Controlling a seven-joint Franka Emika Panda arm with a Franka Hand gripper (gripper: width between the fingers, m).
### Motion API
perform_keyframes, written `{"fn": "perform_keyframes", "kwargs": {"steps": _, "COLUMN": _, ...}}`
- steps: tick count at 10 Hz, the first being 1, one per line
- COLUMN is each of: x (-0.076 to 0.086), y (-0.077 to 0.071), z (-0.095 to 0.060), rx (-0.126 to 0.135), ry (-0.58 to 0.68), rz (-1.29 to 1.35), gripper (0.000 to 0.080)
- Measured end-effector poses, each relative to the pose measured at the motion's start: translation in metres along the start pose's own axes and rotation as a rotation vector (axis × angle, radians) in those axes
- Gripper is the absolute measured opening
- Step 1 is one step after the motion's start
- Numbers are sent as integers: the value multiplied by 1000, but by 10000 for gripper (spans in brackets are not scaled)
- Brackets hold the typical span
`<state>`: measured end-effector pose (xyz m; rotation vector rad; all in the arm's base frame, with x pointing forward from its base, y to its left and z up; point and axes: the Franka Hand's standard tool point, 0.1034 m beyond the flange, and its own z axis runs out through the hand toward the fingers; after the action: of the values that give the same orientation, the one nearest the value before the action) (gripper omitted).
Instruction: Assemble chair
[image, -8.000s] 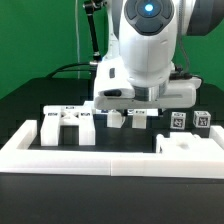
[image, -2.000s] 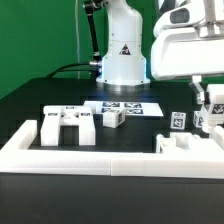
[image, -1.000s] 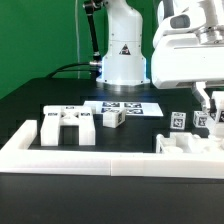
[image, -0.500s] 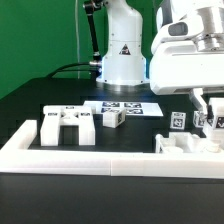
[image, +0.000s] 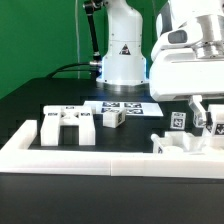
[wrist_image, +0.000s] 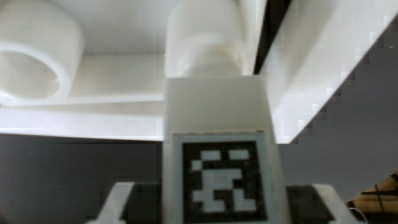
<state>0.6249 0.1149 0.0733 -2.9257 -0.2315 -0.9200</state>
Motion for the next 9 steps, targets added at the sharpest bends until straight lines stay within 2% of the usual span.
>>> {"fn": "perform_keyframes", "kwargs": {"steps": 5, "x": 0, "y": -1, "z": 1, "rx": 0, "ry": 11, "rz": -1, "gripper": 290}}
{"fn": "perform_keyframes", "kwargs": {"steps": 6, "x": -2, "y": -1, "z": 2, "rx": 2, "ry": -5, "rz": -1, "gripper": 369}}
{"fn": "perform_keyframes", "kwargs": {"steps": 7, "x": -3, "y": -1, "z": 3, "rx": 2, "ry": -6, "rz": -1, "gripper": 509}}
{"fn": "perform_keyframes", "kwargs": {"steps": 8, "x": -3, "y": -1, "z": 3, "rx": 2, "ry": -8, "rz": -1, "gripper": 509}}
{"fn": "perform_keyframes", "kwargs": {"steps": 9, "x": -3, "y": -1, "z": 3, "rx": 2, "ry": -9, "rz": -1, "gripper": 619}}
